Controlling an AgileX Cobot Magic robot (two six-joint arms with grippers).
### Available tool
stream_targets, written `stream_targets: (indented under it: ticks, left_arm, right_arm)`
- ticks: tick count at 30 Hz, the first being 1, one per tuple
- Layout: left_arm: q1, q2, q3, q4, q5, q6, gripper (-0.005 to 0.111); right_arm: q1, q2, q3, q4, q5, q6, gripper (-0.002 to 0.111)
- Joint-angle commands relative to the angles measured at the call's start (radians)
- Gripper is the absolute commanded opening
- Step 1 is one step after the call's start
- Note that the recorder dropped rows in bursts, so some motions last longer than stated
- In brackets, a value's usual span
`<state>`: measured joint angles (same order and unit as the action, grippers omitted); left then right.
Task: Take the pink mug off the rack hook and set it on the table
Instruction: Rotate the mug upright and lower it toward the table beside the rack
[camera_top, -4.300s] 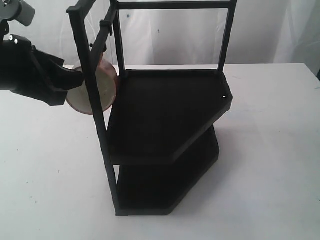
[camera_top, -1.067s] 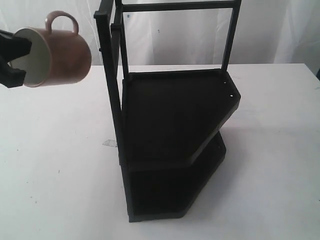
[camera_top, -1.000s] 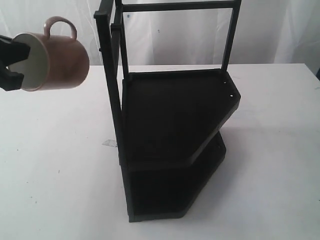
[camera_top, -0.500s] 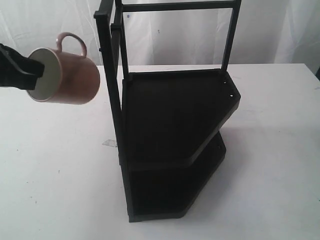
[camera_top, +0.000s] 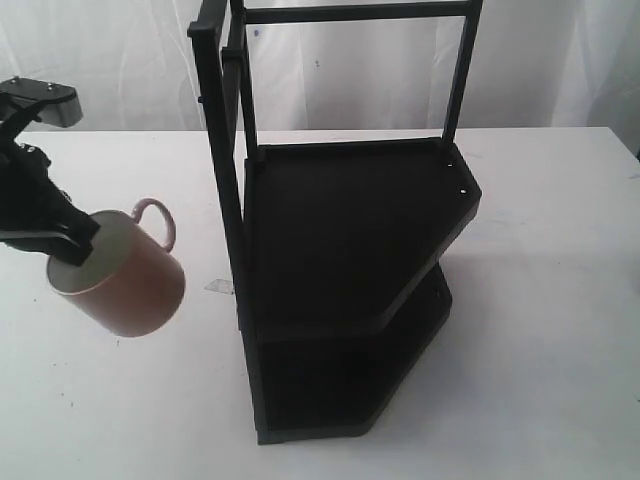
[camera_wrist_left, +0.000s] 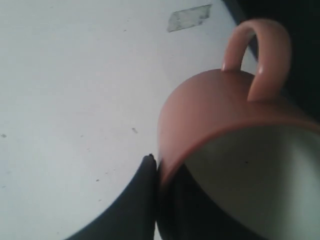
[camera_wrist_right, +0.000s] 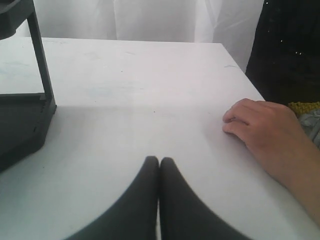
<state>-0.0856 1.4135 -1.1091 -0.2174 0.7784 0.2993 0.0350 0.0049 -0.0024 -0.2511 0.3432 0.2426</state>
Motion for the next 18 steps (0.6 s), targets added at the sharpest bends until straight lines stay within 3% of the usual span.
stream_targets:
  ticks: [1, 6, 12, 14, 18]
  left_arm:
    - [-0.009, -0.004, -0.045, -0.040, 0.088, 0.034, 0.000]
    - [-0.007, 0.033, -0.166, 0.085, 0.169, -0.076, 0.000]
    - [-0.007, 0.165, -0.315, 0.095, 0.433, 0.016, 0.000]
    - [-0.007, 0.204, -0.338, 0.090, 0.443, 0.020, 0.000]
    - [-0.007, 0.248, -0.340, 0.089, 0.297, 0.020, 0.000]
  right_arm:
    - [0.005, -0.005, 0.002, -0.009, -0.001, -0.003, 0.000]
    - [0.005, -0.005, 0.002, -0.009, -0.001, -0.003, 0.000]
    - [0.005, -0.005, 0.002, -0.009, -0.001, -0.003, 0.000]
    - [0.005, -0.005, 0.002, -0.009, -0.001, -0.003, 0.000]
    - [0.005, -0.005, 0.002, -0.009, -0.001, -0.003, 0.000]
